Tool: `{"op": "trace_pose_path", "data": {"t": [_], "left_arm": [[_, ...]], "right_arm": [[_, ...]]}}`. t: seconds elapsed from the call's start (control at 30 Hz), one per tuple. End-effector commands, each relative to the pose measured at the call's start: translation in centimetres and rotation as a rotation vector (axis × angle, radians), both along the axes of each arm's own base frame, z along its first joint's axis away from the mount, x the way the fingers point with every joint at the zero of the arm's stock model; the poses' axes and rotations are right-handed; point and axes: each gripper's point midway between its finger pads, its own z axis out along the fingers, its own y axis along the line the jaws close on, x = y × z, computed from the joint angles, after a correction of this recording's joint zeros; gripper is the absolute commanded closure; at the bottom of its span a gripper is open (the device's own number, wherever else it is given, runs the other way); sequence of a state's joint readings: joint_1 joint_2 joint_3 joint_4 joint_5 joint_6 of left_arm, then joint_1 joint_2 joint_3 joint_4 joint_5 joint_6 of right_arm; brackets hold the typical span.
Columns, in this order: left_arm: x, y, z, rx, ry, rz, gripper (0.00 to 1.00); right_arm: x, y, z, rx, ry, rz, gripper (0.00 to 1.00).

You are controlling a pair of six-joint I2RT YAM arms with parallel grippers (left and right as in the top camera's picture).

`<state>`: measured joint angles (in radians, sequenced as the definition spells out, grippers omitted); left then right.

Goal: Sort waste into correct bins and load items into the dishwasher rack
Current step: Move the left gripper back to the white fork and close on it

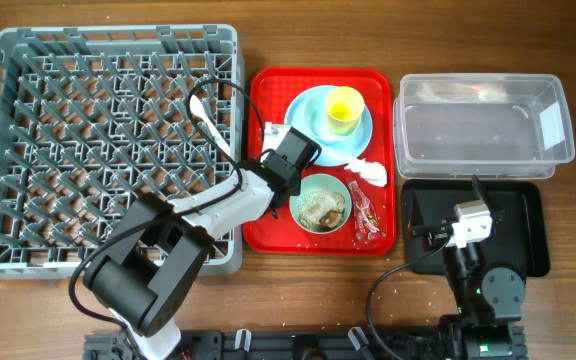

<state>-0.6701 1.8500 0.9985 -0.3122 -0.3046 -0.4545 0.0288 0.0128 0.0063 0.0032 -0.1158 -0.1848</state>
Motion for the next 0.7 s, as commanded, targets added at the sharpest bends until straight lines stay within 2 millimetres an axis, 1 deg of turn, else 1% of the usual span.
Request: {"op": "trace_pose_path", "data": {"t": [0.0,0.13,0.17,0.2,0.23,0.37,0.47,0.5,0.53,0.57,0.67], "left_arm": [[-1.3,0.0,-1.7,0.012,0.058,-0.021,0.96],[-0.4,-0.6,2.6,-0.050,-0.030,-0.019,0.96],[-0.4,-0.6,3.0,-0.058,-0.038,-0.020,0.96],[-0.5,-0.6,3.0,-0.059,-0.033,-0.021,0.89],[-0.7,-0.4,2.7,-0.048,-0.021,-0.021,0.87],[-1.5,0.2,2.3,-0.021,0.013,-0.021,0.94],[-1.4,0.1,2.3,-0.022,0.012,-0.020,0.93],[-1.1,0.2,2.5,-0.022,-0.001,-0.014,0.85],[-0.6,0.8,2.7,-0.002,-0.024,0.006,0.82],[-0.5,1.0,2.7,0.001,-0.029,0.011,0.82],[0.1,1.0,2.6,0.000,-0.051,0.020,0.78]], "right_arm": [[0.0,0.0,0.1,0.001,-0.006,0.001,0.00],[0.0,0.0,0.1,0.001,-0.006,0.001,0.00],[0.0,0.0,0.1,0.001,-0.006,0.001,0.00],[0.0,0.0,0.1,0.001,-0.006,0.001,0.00],[0.0,0.0,0.1,0.001,-0.006,0.001,0.00],[0.0,0.0,0.1,0.001,-0.006,0.001,0.00],[0.0,0.0,0.1,0.001,-0.006,0.001,0.00],[0.0,0.0,0.1,0.001,-0.006,0.001,0.00],[0.0,0.0,0.1,0.001,-0.006,0.001,0.00],[0.0,0.0,0.1,0.001,-0.006,0.001,0.00],[0.0,0.0,0.1,0.001,-0.006,0.001,0.00]]}}
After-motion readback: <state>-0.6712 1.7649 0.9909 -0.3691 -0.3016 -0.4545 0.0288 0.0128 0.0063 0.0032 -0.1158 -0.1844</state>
